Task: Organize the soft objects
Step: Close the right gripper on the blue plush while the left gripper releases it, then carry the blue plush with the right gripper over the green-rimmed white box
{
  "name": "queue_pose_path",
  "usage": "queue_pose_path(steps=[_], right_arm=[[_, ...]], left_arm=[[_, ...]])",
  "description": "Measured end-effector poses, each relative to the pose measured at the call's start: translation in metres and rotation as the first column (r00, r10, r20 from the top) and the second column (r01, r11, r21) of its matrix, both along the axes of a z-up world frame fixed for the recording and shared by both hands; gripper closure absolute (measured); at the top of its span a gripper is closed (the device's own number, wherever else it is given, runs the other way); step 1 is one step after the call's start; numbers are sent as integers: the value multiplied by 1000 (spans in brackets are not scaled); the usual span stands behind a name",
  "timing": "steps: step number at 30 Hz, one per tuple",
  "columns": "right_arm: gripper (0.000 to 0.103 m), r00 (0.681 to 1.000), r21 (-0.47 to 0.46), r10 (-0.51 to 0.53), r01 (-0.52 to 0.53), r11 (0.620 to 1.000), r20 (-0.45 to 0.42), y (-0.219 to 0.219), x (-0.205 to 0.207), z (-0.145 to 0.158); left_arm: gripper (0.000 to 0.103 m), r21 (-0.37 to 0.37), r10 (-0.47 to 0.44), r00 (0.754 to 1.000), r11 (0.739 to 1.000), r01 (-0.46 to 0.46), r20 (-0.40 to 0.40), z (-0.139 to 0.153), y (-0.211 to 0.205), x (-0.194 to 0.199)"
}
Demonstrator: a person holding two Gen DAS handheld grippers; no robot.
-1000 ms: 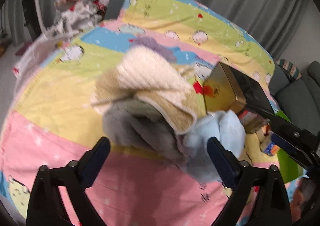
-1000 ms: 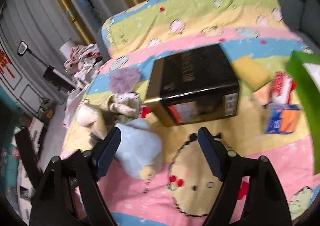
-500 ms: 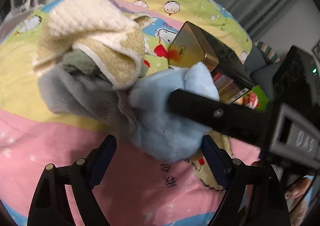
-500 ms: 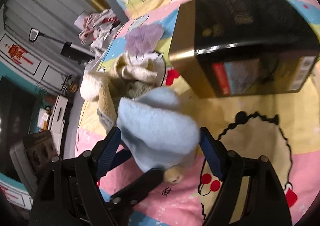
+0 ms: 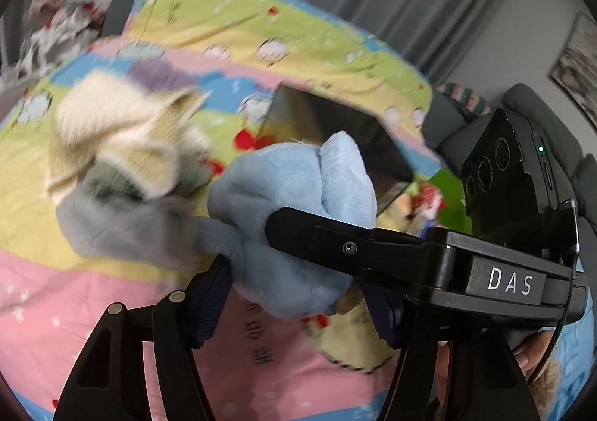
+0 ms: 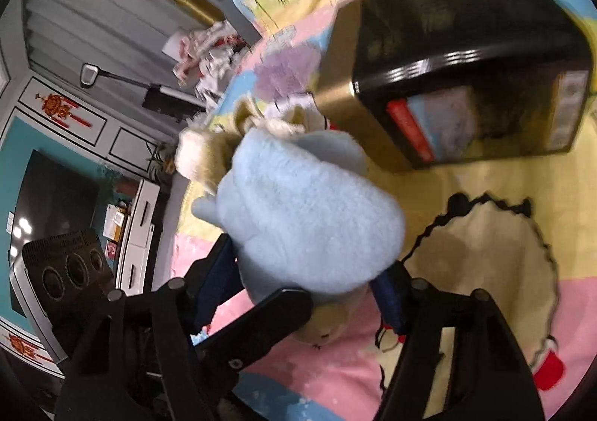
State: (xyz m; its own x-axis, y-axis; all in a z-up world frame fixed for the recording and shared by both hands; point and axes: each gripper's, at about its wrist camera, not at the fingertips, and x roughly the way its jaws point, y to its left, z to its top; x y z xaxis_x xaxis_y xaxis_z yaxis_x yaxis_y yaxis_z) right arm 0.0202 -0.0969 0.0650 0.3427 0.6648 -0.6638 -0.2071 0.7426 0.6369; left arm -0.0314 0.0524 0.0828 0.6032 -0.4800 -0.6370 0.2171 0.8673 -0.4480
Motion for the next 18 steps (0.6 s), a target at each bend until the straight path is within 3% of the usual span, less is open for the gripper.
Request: queue_pose_path(steps=[8, 18], right_arm=[[35, 985, -7, -91, 93, 996, 146, -40, -15, 54], [35, 954, 57, -219, 212, 976, 203, -106, -22, 77]], left_arm=[[36, 1, -94, 985, 996, 94, 144, 45, -44, -7], [37, 46, -182, 959, 983, 176, 216, 72, -107, 5]])
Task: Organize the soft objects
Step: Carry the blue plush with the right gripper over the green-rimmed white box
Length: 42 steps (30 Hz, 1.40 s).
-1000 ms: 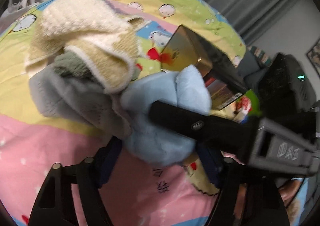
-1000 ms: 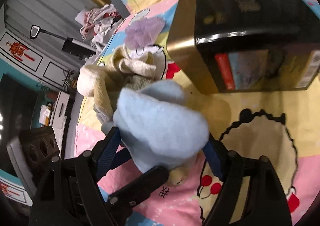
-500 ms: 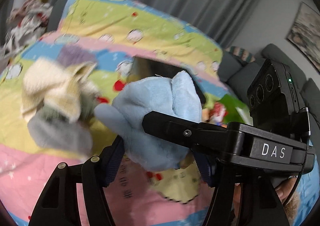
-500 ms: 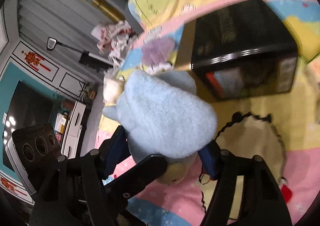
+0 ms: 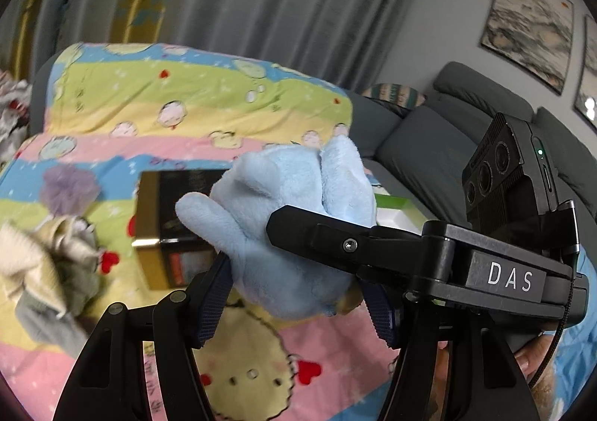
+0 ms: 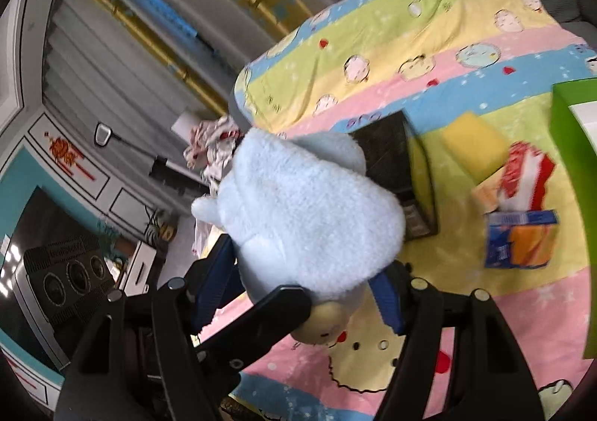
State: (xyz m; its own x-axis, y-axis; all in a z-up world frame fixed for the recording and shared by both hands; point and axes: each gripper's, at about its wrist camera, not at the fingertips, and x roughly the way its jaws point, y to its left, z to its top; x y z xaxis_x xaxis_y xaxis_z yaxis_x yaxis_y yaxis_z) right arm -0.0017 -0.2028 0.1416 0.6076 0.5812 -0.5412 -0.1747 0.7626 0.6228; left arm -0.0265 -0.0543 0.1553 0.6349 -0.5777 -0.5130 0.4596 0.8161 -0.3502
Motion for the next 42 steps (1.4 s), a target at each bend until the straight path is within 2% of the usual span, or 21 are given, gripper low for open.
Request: queue_pose_path(steps=[6, 17, 28, 42], right_arm=[[35, 995, 43, -98, 97, 994, 27, -44, -9, 6], [35, 964, 104, -267, 266, 958, -1, -107, -19, -2], [35, 908, 125, -419, 418, 900, -23, -164, -35, -10], [35, 824, 141, -561, 566, 813, -73, -217, -62, -19]], left_arm=[[37, 19, -78, 996, 997, 77, 35, 7, -43, 3], [37, 38, -203, 979, 979, 202, 20, 4, -108, 17], [37, 46, -343, 939, 938, 342, 1, -4, -173, 27], [37, 45, -455, 889, 889, 456, -47, -15, -236, 26]])
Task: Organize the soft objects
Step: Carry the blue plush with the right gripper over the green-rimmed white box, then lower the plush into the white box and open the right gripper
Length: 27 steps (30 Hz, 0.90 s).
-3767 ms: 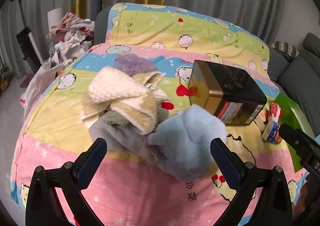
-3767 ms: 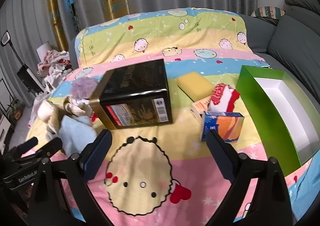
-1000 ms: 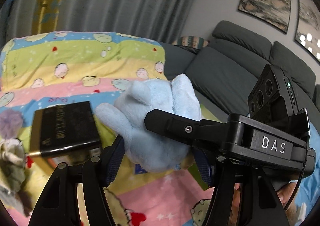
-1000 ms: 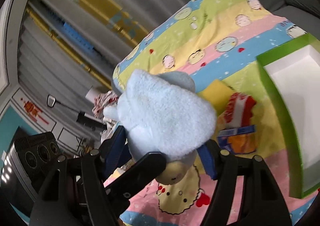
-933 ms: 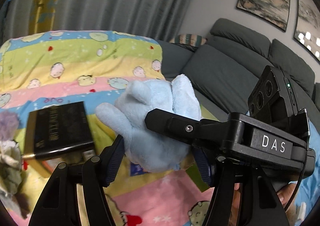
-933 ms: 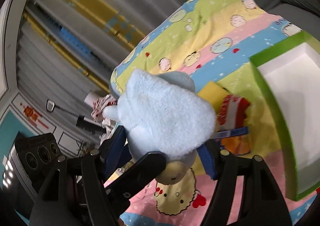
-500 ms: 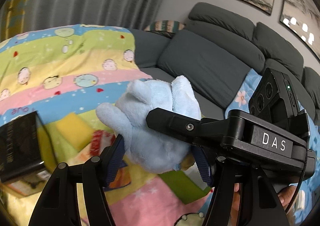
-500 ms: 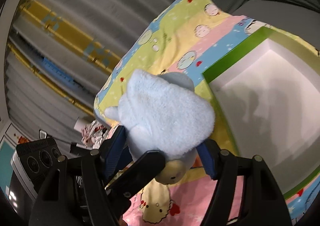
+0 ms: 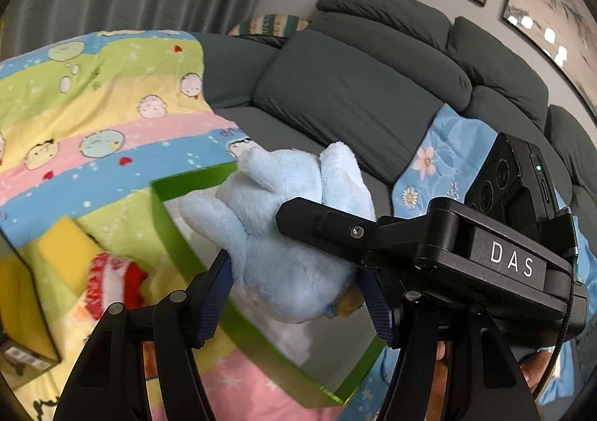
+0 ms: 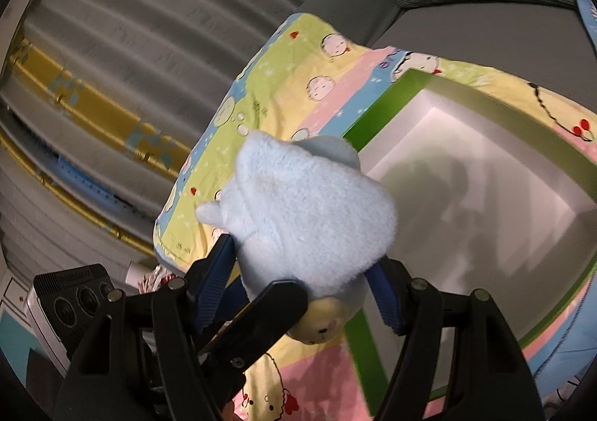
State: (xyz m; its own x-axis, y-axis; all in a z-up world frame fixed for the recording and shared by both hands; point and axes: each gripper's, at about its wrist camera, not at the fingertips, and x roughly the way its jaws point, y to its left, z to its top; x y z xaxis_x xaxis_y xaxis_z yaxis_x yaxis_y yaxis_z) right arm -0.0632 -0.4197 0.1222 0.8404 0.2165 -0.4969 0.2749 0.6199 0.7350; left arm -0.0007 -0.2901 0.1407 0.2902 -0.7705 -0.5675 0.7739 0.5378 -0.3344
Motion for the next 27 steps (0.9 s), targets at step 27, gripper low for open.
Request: queue_pose_path(steps=[27], right_arm=[[19, 967, -78, -217, 208, 975, -132, -41, -22, -13]], left_arm=[[37, 69, -36, 998, 997, 39, -42, -17, -37, -4]])
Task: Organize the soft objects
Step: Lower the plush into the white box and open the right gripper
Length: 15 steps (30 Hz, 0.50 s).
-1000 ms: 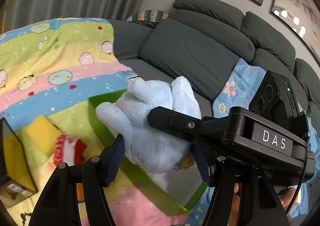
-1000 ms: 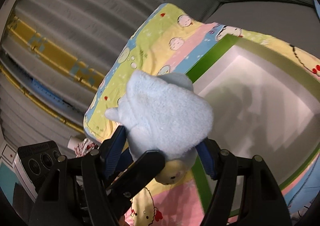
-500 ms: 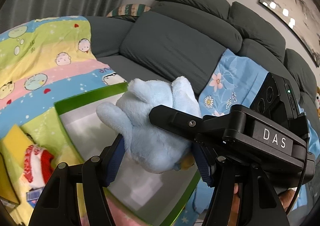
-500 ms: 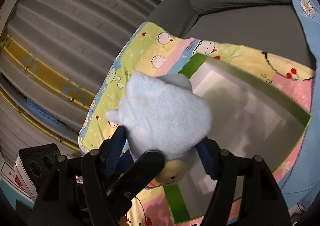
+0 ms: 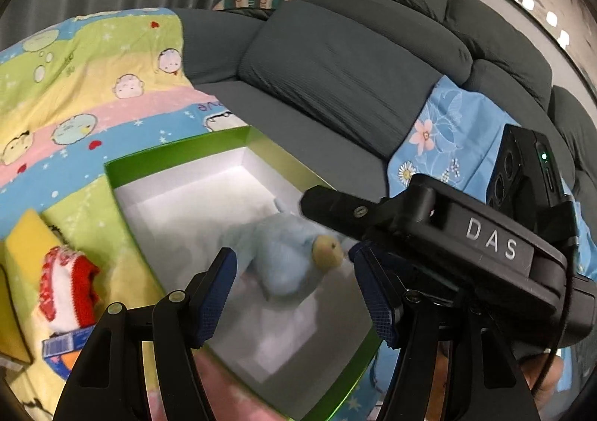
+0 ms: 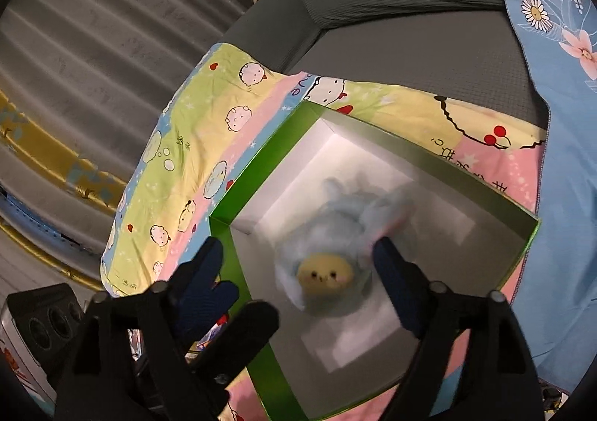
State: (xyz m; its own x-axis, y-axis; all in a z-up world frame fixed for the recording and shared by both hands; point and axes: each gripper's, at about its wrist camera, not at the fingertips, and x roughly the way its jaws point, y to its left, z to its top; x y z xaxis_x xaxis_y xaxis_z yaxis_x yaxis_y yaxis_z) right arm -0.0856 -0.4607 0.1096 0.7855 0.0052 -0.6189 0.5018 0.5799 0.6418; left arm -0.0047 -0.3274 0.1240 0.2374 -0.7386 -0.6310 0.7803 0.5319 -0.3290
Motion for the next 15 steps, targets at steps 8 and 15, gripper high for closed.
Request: queue_pose_path(steps=[8, 15], right_arm=[[11, 1000, -76, -17, 17, 997, -9, 19, 2, 13], [4, 997, -212, 58, -66, 975, -45, 58, 20, 29]], left_arm=[[21, -25, 137, 989, 990, -138, -49, 3, 54, 12], [21, -35, 294, 951, 954, -298, -92, 6, 118, 23]])
